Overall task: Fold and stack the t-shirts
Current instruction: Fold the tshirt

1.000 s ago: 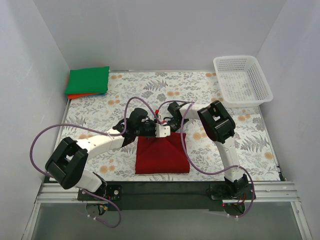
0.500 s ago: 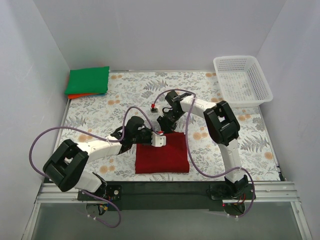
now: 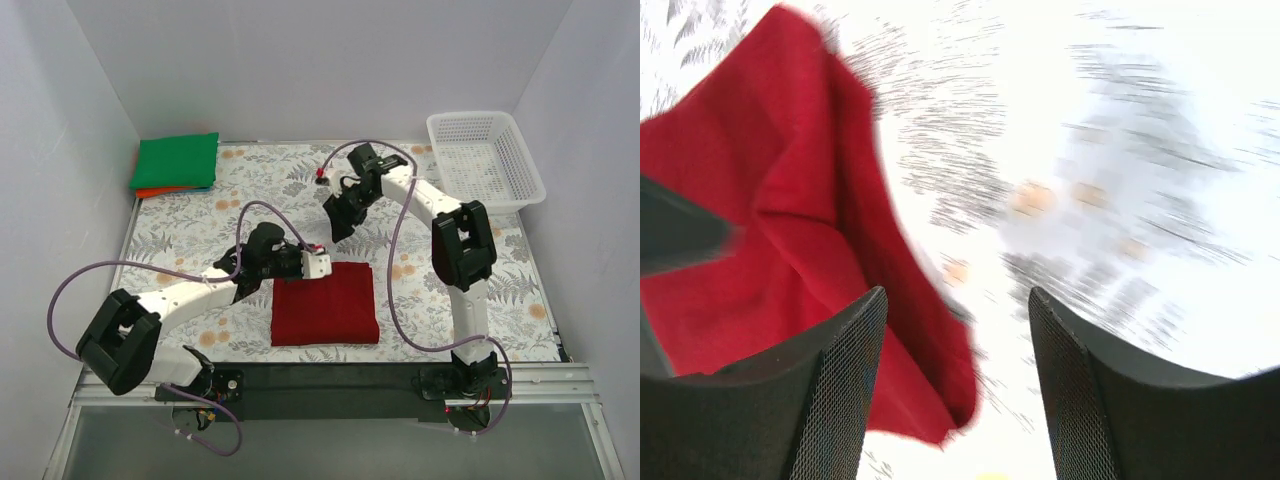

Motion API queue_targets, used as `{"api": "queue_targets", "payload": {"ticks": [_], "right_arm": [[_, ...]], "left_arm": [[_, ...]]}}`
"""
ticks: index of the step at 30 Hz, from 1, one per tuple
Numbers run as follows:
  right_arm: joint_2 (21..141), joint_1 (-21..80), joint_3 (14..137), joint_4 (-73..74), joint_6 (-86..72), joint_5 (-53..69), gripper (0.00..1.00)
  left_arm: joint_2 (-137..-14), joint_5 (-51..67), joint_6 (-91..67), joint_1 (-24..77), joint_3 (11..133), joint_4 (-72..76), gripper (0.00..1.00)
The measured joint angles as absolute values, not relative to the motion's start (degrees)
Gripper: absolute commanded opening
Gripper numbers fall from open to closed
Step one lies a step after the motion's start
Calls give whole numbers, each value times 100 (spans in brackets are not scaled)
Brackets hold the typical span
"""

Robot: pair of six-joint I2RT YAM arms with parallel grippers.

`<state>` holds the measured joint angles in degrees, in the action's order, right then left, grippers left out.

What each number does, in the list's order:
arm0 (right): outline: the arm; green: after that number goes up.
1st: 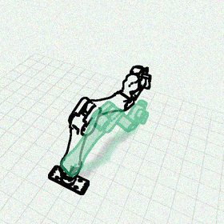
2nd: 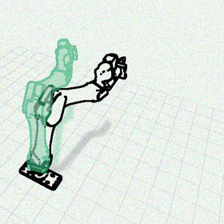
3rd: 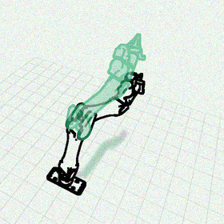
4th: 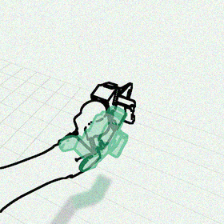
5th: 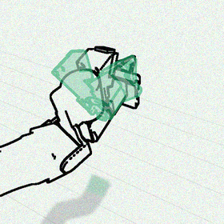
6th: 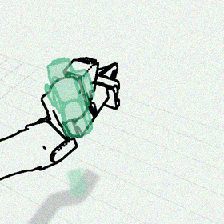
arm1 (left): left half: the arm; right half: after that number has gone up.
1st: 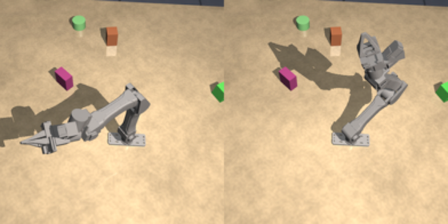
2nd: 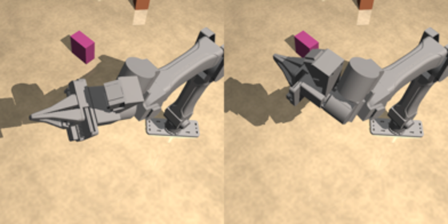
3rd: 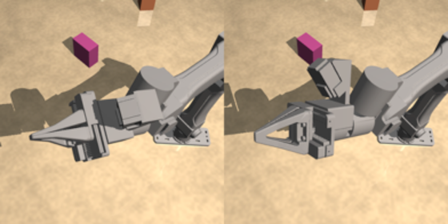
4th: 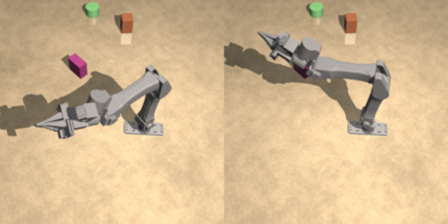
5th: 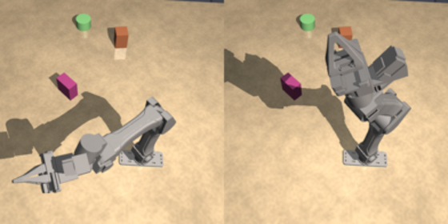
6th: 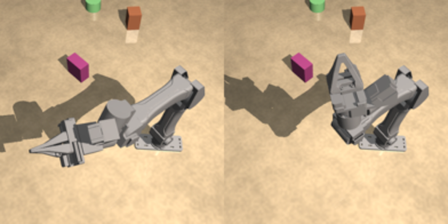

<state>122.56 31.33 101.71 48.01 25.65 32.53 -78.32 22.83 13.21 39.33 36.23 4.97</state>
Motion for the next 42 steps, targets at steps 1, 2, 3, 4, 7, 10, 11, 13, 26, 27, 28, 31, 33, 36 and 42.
{"api": "queue_targets", "payload": {"ticks": [1, 2, 3, 4, 7, 10, 11, 13, 26, 27, 28, 31, 33, 36, 42], "right_arm": [[12215, 3004, 10267, 4836, 2565, 3251, 66], [12151, 2858, 10333, 4856, 2565, 3260, 66], [12070, 2689, 10346, 4866, 2563, 3277, 66], [11977, 2528, 10331, 4904, 2556, 3315, 65], [11570, 2049, 9979, 4952, 2532, 3476, 65], [11098, 1756, 9253, 5002, 2499, 3693, 64], [10991, 1734, 9006, 5011, 2497, 3774, 64], [10912, 1769, 8630, 5068, 2449, 3916, 64], [11076, 1898, 7870, 4591, 2060, 4338, 58], [11083, 1894, 7832, 4565, 2043, 4357, 57], [11089, 1890, 7802, 4530, 2029, 4372, 56], [11153, 1887, 7747, 4462, 1997, 4397, 56], [11209, 1887, 7723, 4451, 1979, 4405, 56], [11319, 1887, 7703, 4429, 1964, 4427, 53], [11413, 1887, 7701, 4383, 1964, 4495, 14]], "left_arm": [[-7732, 2324, 1170, 3883, 3754, 316, 29], [-7625, 2359, 972, 3802, 3909, 139, 30], [-7505, 2414, 746, 3688, 4060, -21, 31], [-7393, 2462, 513, 3548, 4219, -191, 32], [-7214, 2670, -296, 2971, 4724, -797, 34], [-7347, 2939, -1072, 2351, 5078, -1361, 37], [-7446, 3028, -1315, 2147, 5144, -1522, 39], [-7712, 3273, -1800, 1691, 5196, -1846, 41], [-9266, 4257, -3065, 1059, 5236, -2617, 42], [-9341, 4316, -3111, 1059, 5236, -2576, 42], [-9393, 4351, -3146, 1059, 5236, -2539, 42], [-9568, 4460, -3249, 1059, 5238, -2447, 42], [-9701, 4517, -3308, 1059, 5266, -2394, 42], [-9904, 4578, -3389, 1059, 5363, -2320, 40], [-10009, 4633, -3511, 1059, 5450, -2215, 4]]}}
